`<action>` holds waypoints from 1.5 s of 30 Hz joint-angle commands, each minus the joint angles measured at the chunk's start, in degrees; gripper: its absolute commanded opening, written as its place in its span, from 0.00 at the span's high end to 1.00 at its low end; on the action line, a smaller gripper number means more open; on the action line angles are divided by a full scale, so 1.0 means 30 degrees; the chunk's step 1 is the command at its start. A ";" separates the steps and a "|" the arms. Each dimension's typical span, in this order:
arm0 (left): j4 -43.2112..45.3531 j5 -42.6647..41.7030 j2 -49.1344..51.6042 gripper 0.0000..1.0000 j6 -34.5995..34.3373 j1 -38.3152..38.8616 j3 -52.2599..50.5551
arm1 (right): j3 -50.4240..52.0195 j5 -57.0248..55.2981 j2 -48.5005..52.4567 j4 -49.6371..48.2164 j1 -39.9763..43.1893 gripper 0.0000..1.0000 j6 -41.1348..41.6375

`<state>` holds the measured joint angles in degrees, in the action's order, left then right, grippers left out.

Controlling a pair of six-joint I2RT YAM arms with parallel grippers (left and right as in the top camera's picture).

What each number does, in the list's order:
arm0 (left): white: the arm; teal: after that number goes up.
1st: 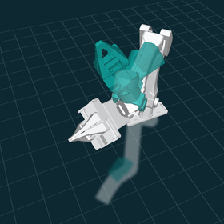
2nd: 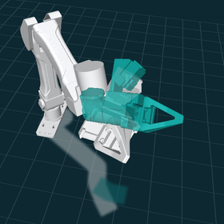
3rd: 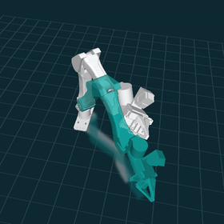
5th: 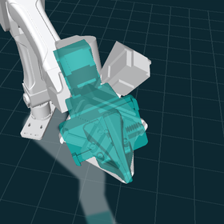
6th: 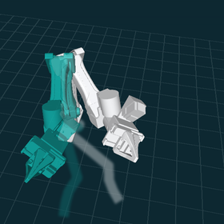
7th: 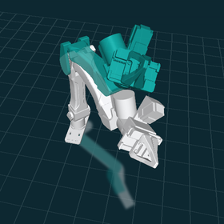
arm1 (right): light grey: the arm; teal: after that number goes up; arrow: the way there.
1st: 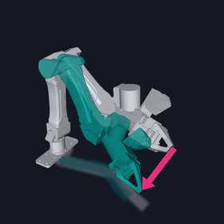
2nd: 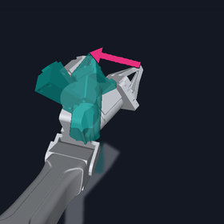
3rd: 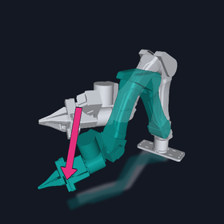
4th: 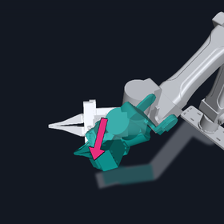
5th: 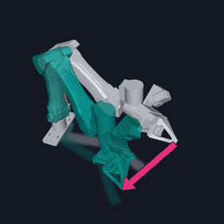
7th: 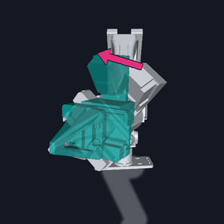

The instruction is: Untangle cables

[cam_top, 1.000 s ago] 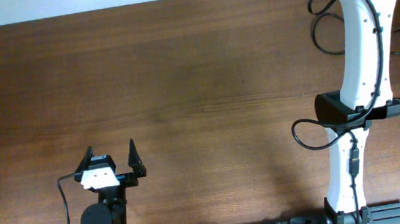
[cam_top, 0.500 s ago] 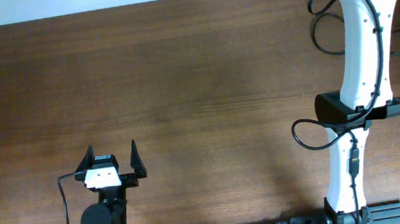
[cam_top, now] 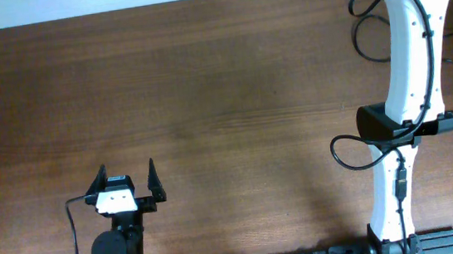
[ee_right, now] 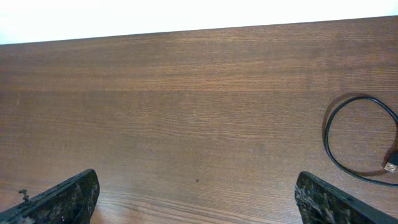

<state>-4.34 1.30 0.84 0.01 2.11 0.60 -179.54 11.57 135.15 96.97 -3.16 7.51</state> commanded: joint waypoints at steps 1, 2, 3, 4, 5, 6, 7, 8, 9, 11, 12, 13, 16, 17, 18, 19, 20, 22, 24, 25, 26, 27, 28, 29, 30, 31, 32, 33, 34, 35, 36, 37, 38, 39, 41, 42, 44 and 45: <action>-0.0168 -0.0444 -0.0182 0.01 0.0299 -0.0138 -0.0022 | -0.0153 0.0080 -0.0284 0.0109 -0.0073 0.01 -0.0066; -0.0168 -0.0444 -0.0182 0.01 0.0299 -0.0138 -0.0022 | -0.0153 0.0080 -0.0284 0.0109 -0.0073 0.01 -0.0073; -0.0168 -0.0444 -0.0182 0.01 0.0299 -0.0138 -0.0022 | -0.0153 0.0080 -0.0284 0.0109 -0.0073 0.01 -0.0066; -0.0168 -0.0444 -0.0182 0.01 0.0299 -0.0138 -0.0022 | -0.0153 0.0080 -0.0284 0.0109 -0.0066 0.01 -0.0066; -0.0168 -0.0444 -0.0182 0.01 0.0299 -0.0138 -0.0022 | -0.0153 0.0080 -0.0284 0.0109 -0.0066 0.01 -0.0066; -0.0168 -0.0444 -0.0182 0.01 0.0299 -0.0138 -0.0022 | -0.0153 0.0080 -0.0284 0.0109 -0.0066 0.01 -0.0066; -0.0168 -0.0444 -0.0182 0.01 0.0299 -0.0138 -0.0022 | -0.0153 0.0080 -0.0284 0.0109 -0.0066 0.01 -0.0066; -0.0168 -0.0444 -0.0182 0.01 0.0299 -0.0138 -0.0022 | -0.0153 0.0080 -0.0284 0.0109 -0.0066 0.01 -0.0066; -0.0168 -0.0444 -0.0182 0.01 0.0299 -0.0138 -0.0022 | -0.0153 0.0080 -0.0284 0.0109 -0.0073 0.01 -0.0066; -0.0168 -0.0444 -0.0182 0.01 0.0299 -0.0138 -0.0022 | -0.0153 0.0080 -0.0284 0.0109 -0.0073 0.01 -0.0066; -0.0168 -0.0452 -0.0182 0.01 0.0299 -0.0138 -0.0022 | -0.0153 0.0080 -0.0284 0.0109 -0.0066 0.01 -0.0066; -0.0168 -0.0452 -0.0182 0.01 0.0299 -0.0138 -0.0022 | -0.0153 0.0080 -0.0284 0.0109 -0.0066 0.01 -0.0066; -0.0168 -0.0444 -0.0182 0.01 0.0299 -0.0138 -0.0022 | -0.0153 0.0080 -0.0284 0.0109 -0.0066 0.01 -0.0066; -0.0168 -0.0444 -0.0182 0.01 0.0299 -0.0138 -0.0022 | -0.0153 0.0080 -0.0284 0.0109 -0.0066 0.01 -0.0066; -0.0168 -0.0444 -0.0182 0.01 0.0299 -0.0138 -0.0022 | -0.0153 0.0080 -0.0284 0.0109 -0.0066 0.01 -0.0073; -0.0168 -0.0444 -0.0182 0.01 0.0299 -0.0138 -0.0022 | -0.0153 0.0087 -0.0248 0.0109 -0.0073 0.01 -0.0066; -0.0168 -0.0444 -0.0182 0.01 0.0299 -0.0138 -0.0022 | -0.0153 0.0080 -0.0248 0.0109 -0.0073 0.01 -0.0066; -0.0168 -0.0444 -0.0182 0.01 0.0299 -0.0138 -0.0022 | -0.0153 0.0080 -0.0248 0.0109 -0.0066 0.01 -0.0066; -0.0168 -0.0444 -0.0182 0.01 0.0299 -0.0138 -0.0022 | -0.0153 0.0073 -0.0248 0.0109 -0.0073 0.01 -0.0073; -0.0168 -0.0444 -0.0182 0.01 0.0299 -0.0138 -0.0022 | -0.0153 0.0029 -0.0248 0.0109 -0.0073 0.01 -0.0073; -0.0168 -0.0444 -0.0182 0.01 0.0299 -0.0138 -0.0022 | -0.0153 -0.0051 -0.0255 0.0109 -0.0073 0.01 -0.0073; -0.0168 -0.0444 -0.0182 0.01 0.0299 -0.0138 -0.0022 | -0.0153 -0.0051 -0.0299 0.0109 -0.0073 0.01 -0.0066; -0.0168 -0.0444 -0.0182 0.01 0.0299 -0.0138 -0.0022 | -0.0153 -0.0051 -0.0342 0.0066 -0.0073 0.01 -0.0066; -0.0168 -0.0444 -0.0182 0.01 0.0299 -0.0138 -0.0022 | -0.0080 -0.0087 -0.0408 0.0007 -0.0095 0.01 -0.0073; -0.0168 -0.0444 -0.0182 0.01 0.0299 -0.0138 -0.0022 | 0.0044 -0.0219 -0.0488 -0.0102 -0.0102 0.01 -0.0073; -0.0168 -0.0444 -0.0182 0.01 0.0299 -0.0138 -0.0022 | 0.0423 -0.0488 -0.0670 -0.0313 -0.0109 0.01 -0.0073; -0.0168 -0.0444 -0.0182 0.01 0.0299 -0.0138 -0.0022 | 0.1027 -0.0736 -0.0984 -0.0699 -0.0109 0.01 -0.0073; -0.0168 -0.0444 -0.0182 0.01 0.0299 -0.0138 -0.0022 | 0.1639 -0.0896 -0.1290 -0.1129 -0.0109 0.01 -0.0073; -0.0168 -0.0444 -0.0182 0.01 0.0299 -0.0138 -0.0022 | 0.2812 -0.1005 -0.1865 -0.1843 -0.0109 0.01 -0.0073; -0.0168 -0.0444 -0.0182 0.01 0.0299 -0.0138 -0.0022 | 0.3759 -0.1020 -0.2324 -0.2433 -0.0109 0.01 -0.0073; -0.0168 -0.0444 -0.0182 0.01 0.0299 -0.0138 -0.0022 | 0.5603 -0.1035 -0.3242 -0.3606 -0.0109 0.01 -0.0073; -0.0168 -0.0444 -0.0182 0.01 0.0299 -0.0138 -0.0022 | 0.6878 -0.1064 -0.3876 -0.4386 -0.0109 0.01 -0.0073; -0.0168 -0.0444 -0.0182 0.01 0.0299 -0.0138 -0.0022 | 0.8123 -0.1064 -0.4488 -0.5158 -0.0109 0.01 -0.0073; -0.0168 -0.0444 -0.0182 0.01 0.0299 -0.0138 -0.0022 | 0.9530 -0.1071 -0.5202 -0.6025 -0.0109 0.01 -0.0073; -0.0168 -0.0444 -0.0182 0.01 0.0299 -0.0138 -0.0022 | 1.2123 -0.1071 -0.6550 -0.7606 -0.0109 0.01 -0.0073; -0.0168 -0.0444 -0.0182 0.01 0.0299 -0.0138 -0.0022 | 1.3901 -0.1064 -0.7468 -0.8684 -0.0109 0.01 -0.0073; -0.0168 -0.0444 -0.0182 0.01 0.0299 -0.0138 -0.0022 | 1.7012 -0.1064 -0.9180 -1.0528 -0.0109 0.01 -0.0066; -0.0168 -0.0444 -0.0182 0.01 0.0299 -0.0138 -0.0022 | 1.8877 -0.1064 -1.0193 -1.1701 -0.0109 0.01 -0.0066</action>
<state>-4.34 0.89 0.84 0.03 2.11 0.60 -134.82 9.02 112.86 68.51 -3.16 7.51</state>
